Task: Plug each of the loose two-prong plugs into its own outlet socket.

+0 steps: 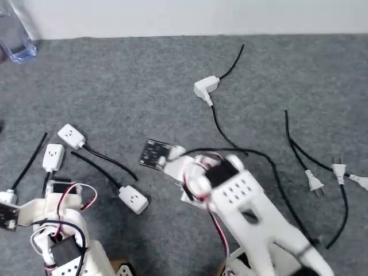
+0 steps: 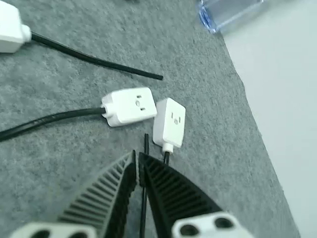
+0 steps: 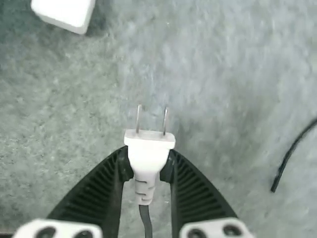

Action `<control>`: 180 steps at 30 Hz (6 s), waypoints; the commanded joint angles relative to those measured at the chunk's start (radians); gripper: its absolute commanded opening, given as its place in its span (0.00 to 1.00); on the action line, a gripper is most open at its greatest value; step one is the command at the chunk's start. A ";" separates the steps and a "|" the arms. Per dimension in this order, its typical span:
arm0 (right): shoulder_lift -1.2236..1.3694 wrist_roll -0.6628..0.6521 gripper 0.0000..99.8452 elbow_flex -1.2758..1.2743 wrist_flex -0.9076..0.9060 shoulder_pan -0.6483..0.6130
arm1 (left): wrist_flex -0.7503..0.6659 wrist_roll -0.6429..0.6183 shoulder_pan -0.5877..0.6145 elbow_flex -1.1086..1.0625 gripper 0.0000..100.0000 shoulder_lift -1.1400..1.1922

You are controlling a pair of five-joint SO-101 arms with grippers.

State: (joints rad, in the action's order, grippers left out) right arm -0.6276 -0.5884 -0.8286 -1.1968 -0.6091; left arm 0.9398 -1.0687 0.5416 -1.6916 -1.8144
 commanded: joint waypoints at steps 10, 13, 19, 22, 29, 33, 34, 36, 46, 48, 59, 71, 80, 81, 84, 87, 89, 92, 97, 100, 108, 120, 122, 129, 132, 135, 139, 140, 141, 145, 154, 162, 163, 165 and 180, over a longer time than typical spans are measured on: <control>-0.532 0.160 0.01 -0.370 0.107 0.117 | -0.147 0.005 -0.275 0.019 0.02 -0.011; -0.539 0.150 0.01 -0.459 0.191 0.114 | -0.008 0.012 -0.350 0.027 0.02 -0.011; -0.447 0.150 0.01 -0.480 0.289 0.128 | 0.060 0.233 -0.333 0.016 0.02 -0.011; -0.360 0.150 0.01 -0.482 0.363 0.174 | 0.091 0.413 -0.327 0.007 0.02 -0.009; -0.065 0.153 0.01 -0.436 0.510 0.205 | 0.123 1.160 -0.325 0.007 0.02 -0.009; 0.093 0.157 0.01 -0.348 0.515 0.206 | 0.124 1.264 -0.261 0.007 0.02 -0.009; 0.125 0.158 0.01 -0.328 0.507 0.206 | 0.124 1.272 -0.236 0.007 0.02 -0.009; 0.163 0.158 0.01 -0.296 0.495 0.206 | 0.120 1.313 -0.203 0.007 0.02 -0.009; 0.209 0.273 0.01 -0.244 0.479 0.303 | 0.227 1.623 -0.443 0.007 0.02 -0.009; 0.231 0.279 0.01 -0.221 0.464 0.320 | 0.233 1.669 -0.466 0.007 0.02 -0.009; 0.335 0.307 0.01 -0.130 0.438 0.363 | 0.382 1.789 -0.479 0.117 0.11 -0.009; 0.358 0.305 0.01 -0.114 0.432 0.363 | 0.144 1.611 -0.391 0.194 0.11 -0.009; 0.358 0.305 0.01 -0.114 0.432 0.360 | 0.445 1.640 -0.390 0.782 0.11 0.229; 0.358 0.305 0.01 -0.114 0.432 0.360 | 0.480 1.665 -0.416 0.835 0.11 0.307; 0.358 0.305 0.01 -0.114 0.432 0.360 | 0.618 1.788 -0.516 0.978 0.11 0.546; 0.358 0.305 0.01 -0.114 0.432 0.360 | 0.721 1.883 -0.608 1.070 0.11 0.724; 0.358 0.305 0.01 -0.114 0.432 0.360 | 0.727 1.932 -0.651 1.084 0.11 0.787; 0.358 0.305 0.01 -0.114 0.432 0.361 | 0.727 2.061 -0.695 1.061 0.11 0.842; 0.351 0.315 0.01 -0.117 0.440 0.406 | 0.626 2.199 -0.727 0.878 0.11 0.919; 0.360 0.316 0.01 -0.100 0.444 0.479 | 0.454 2.234 -0.726 0.702 0.11 0.937; 0.360 0.311 0.01 -0.100 0.458 0.460 | 0.301 2.410 -0.721 0.478 0.11 0.939; 0.361 0.307 0.01 -0.101 0.461 0.458 | 0.265 2.538 -0.591 0.461 0.30 0.942; 0.361 0.307 0.01 -0.101 0.461 0.458 | 0.284 2.573 -0.597 0.464 0.30 0.942; 0.361 0.307 0.01 -0.101 0.461 0.456 | 0.158 2.578 -0.644 0.460 0.30 0.945; 0.361 0.307 0.01 -0.101 0.461 0.456 | 0.107 2.573 -0.681 0.449 0.30 0.970; 0.361 0.307 0.01 -0.101 0.460 0.456 | 0.014 2.572 -0.690 0.437 0.30 1.057; 0.361 0.307 0.01 -0.101 0.460 0.456 | -0.109 2.572 -0.690 0.441 0.30 1.234; 0.361 0.307 0.01 -0.101 0.460 0.456 | -0.135 2.567 -0.690 0.449 0.30 1.274; 0.361 0.307 0.01 -0.101 0.460 0.456 | -0.141 2.545 -0.690 0.473 0.30 1.304; 0.361 0.305 0.01 -0.101 0.461 0.456 | -0.123 2.480 -0.690 0.564 0.29 1.396; 0.361 0.305 0.01 -0.101 0.458 0.456 | -0.115 2.473 -0.692 0.625 0.06 1.470; 0.361 0.305 0.01 -0.101 0.460 0.456 | 0.095 2.349 -0.750 0.746 0.01 1.416; 0.361 0.305 0.01 -0.101 0.458 0.458 | 0.138 2.321 -0.764 0.777 0.01 1.398; 0.360 0.307 0.01 -0.101 0.456 0.458 | 0.210 2.295 -0.798 0.816 0.01 1.352; 0.360 0.313 0.01 -0.100 0.455 0.464 | 0.120 2.081 -1.008 0.728 0.01 1.221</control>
State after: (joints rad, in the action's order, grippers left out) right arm -0.2670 -0.2800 -0.9943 -0.7518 -0.1565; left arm 1.1377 1.0717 -0.4496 -0.9659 -0.5654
